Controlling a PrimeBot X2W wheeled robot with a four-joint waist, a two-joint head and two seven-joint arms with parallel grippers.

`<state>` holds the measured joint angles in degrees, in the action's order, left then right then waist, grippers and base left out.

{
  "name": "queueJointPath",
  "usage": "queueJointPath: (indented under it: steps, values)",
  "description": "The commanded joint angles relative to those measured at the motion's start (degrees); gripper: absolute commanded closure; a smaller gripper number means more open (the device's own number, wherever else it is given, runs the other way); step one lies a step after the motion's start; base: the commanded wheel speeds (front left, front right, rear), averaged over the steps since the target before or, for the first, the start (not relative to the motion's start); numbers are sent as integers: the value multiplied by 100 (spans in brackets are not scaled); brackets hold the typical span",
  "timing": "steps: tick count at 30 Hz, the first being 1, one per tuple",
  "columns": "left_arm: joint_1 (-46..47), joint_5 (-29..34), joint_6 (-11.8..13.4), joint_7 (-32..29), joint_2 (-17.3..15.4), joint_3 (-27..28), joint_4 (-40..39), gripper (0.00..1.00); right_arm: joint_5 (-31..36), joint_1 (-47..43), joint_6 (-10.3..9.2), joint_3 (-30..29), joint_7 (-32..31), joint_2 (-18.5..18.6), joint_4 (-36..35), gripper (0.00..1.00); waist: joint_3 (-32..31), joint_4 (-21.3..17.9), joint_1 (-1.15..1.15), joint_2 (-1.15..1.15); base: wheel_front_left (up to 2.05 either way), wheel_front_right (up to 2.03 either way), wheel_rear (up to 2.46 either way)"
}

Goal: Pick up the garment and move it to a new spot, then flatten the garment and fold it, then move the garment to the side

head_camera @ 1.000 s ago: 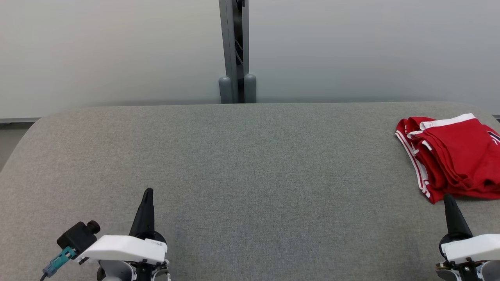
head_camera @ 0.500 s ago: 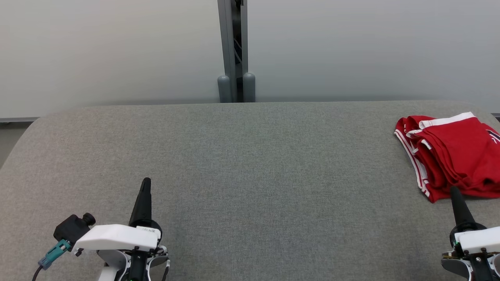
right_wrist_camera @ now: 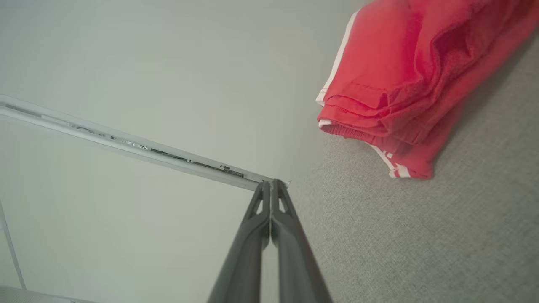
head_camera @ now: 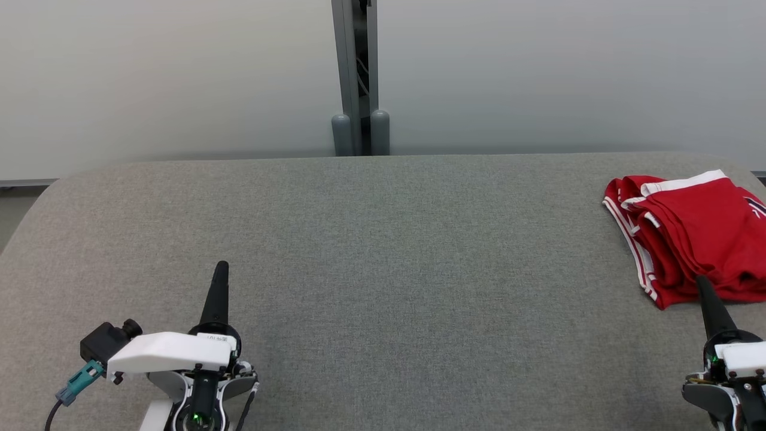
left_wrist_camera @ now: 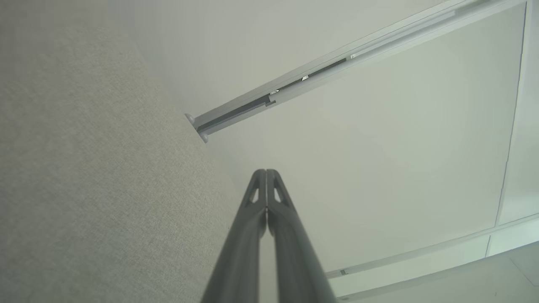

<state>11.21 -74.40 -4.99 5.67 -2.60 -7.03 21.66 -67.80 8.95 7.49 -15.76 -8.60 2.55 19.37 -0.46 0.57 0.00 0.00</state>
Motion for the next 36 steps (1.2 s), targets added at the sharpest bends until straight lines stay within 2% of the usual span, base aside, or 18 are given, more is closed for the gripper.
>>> queueJointPath:
  steps: [1, 36]
  values:
    - [171, -108, -39, -12, -31, 31, -4, 100, -116, 123, 1, -39, -45, 63, -13, 100, 1, -1, 0, 0, 0, 0, 0]
    - [635, -1705, -228, -258, -41, 92, 284, 100, -1684, 508, 1, -445, -640, 80, 240, 100, 57, -45, 0, 0, 0, 0, 0]
